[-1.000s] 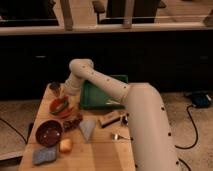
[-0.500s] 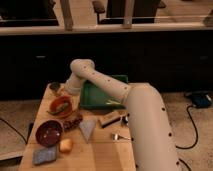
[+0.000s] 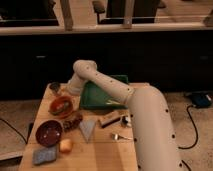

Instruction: Place pepper in red bowl

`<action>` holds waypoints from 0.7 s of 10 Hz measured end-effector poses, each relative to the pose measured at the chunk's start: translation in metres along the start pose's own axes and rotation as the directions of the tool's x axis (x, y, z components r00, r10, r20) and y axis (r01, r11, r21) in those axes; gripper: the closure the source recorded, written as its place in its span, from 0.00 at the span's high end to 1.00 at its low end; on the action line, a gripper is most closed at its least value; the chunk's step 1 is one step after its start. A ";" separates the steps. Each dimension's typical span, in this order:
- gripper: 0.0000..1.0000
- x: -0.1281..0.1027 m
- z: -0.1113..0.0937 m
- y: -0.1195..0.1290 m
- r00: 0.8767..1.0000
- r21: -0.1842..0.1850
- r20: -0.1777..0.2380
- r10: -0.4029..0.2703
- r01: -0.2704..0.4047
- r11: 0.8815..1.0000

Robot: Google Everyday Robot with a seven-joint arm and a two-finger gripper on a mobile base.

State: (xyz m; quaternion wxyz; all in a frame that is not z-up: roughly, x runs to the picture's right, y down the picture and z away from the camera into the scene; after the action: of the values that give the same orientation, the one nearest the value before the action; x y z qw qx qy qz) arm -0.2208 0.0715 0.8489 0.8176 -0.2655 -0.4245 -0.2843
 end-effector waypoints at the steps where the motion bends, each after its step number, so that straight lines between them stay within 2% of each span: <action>1: 0.80 0.000 0.001 0.001 1.000 -0.003 0.001 0.001 -0.001 1.000; 7: 0.80 -0.001 0.002 0.000 1.000 -0.004 0.002 -0.002 0.002 1.000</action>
State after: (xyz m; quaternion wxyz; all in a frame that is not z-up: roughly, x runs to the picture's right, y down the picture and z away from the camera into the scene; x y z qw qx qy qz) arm -0.2223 0.0729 0.8489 0.8165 -0.2670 -0.4249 -0.2856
